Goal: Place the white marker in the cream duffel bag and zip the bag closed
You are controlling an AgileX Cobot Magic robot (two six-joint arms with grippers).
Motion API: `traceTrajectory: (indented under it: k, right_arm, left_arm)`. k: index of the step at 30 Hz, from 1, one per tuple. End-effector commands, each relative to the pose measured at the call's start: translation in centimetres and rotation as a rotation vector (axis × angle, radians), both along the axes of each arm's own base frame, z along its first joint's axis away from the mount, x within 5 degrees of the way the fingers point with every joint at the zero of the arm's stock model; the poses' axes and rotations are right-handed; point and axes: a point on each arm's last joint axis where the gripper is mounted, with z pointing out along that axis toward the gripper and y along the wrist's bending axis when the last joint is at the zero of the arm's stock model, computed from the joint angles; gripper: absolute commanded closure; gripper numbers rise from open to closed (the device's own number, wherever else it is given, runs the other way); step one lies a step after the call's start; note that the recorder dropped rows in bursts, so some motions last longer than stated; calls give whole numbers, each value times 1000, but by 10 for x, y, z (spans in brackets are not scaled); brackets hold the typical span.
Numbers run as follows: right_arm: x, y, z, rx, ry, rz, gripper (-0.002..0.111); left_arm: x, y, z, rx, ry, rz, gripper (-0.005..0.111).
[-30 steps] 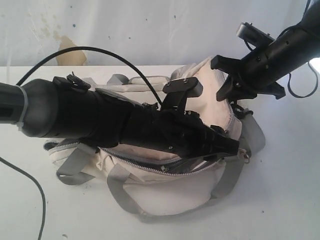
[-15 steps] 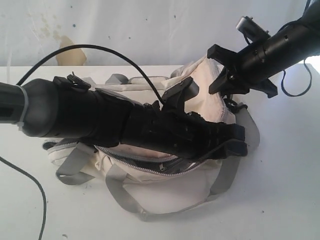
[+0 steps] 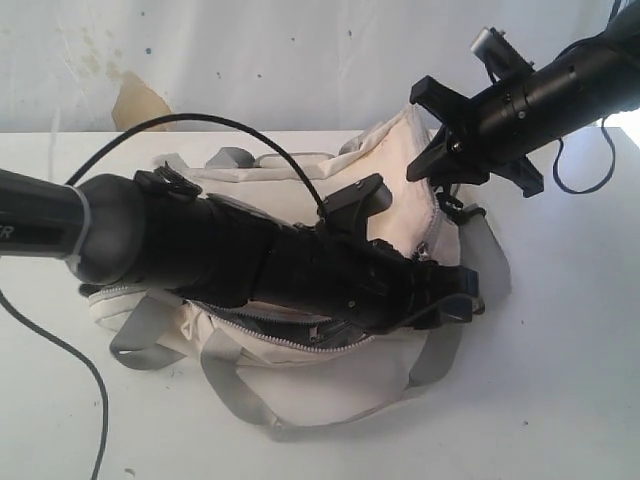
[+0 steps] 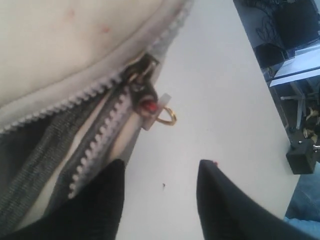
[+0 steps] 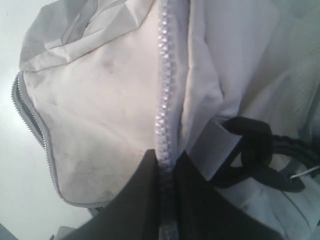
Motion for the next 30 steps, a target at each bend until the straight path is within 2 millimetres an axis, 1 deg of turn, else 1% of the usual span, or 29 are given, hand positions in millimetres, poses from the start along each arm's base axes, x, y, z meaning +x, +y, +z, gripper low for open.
traceTrajectory:
  k: [1,6,9,14,24,30]
  right_arm:
    - [1,1,5,39,0,-6,108]
    - [1,1,5,39,0,-6,108]
    - [1,1,5,39,0,-6,108]
    - [1,1,5,39,0,-6,108]
    - [1,1,5,34,-10,2,108]
    - [1,1,5,32,-14,7,108]
  left_arm:
    - [5,-4,-3,4,0,19,60]
    - [9,-10,9,-34,-31,2,60]
    - [14,-10,12,-20,-57,39,60]
    - [22,-6,9,32,-85,125,60]
    - [21,-8,12,13,-84,106,60]
    - [29,-2,11,43,-104,161,60]
